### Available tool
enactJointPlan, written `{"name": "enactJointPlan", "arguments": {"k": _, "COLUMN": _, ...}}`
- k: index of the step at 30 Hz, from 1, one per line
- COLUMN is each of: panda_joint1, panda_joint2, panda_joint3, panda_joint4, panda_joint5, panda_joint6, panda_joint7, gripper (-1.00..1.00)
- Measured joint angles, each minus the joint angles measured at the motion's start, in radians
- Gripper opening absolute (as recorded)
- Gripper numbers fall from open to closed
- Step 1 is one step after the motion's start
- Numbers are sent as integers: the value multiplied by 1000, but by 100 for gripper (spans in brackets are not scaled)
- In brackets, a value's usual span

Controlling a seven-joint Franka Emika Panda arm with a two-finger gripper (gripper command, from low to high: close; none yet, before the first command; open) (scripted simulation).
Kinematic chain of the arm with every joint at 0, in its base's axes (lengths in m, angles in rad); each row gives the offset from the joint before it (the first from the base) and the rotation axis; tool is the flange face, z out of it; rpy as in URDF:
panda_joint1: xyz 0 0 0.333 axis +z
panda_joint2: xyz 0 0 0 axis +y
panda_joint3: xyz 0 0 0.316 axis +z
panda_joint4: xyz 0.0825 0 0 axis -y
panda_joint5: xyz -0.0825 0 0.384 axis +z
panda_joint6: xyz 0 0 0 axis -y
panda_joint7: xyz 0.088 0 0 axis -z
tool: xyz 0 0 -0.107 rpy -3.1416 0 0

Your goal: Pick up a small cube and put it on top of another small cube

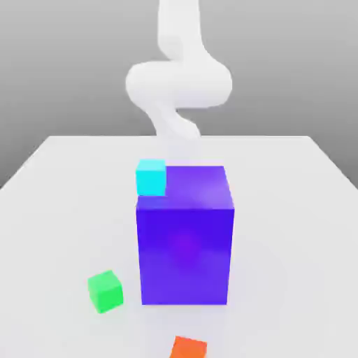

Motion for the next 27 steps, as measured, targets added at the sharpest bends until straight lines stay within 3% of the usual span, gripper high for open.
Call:
{"name": "enactJointPlan", "arguments": {"k": 8, "panda_joint1": 57, "panda_joint2": 288, "panda_joint3": -172, "panda_joint4": 65, "panda_joint5": 28, "panda_joint6": 45, "panda_joint7": -323, "gripper": 0}}
{"name": "enactJointPlan", "arguments": {"k": 16, "panda_joint1": 66, "panda_joint2": 580, "panda_joint3": -317, "panda_joint4": 129, "panda_joint5": 141, "panda_joint6": 88, "panda_joint7": -701, "gripper": 0}}
{"name": "enactJointPlan", "arguments": {"k": 27, "panda_joint1": -98, "panda_joint2": 992, "panda_joint3": -329, "panda_joint4": 219, "panda_joint5": 307, "panda_joint6": 137, "panda_joint7": -1224, "gripper": 0}}
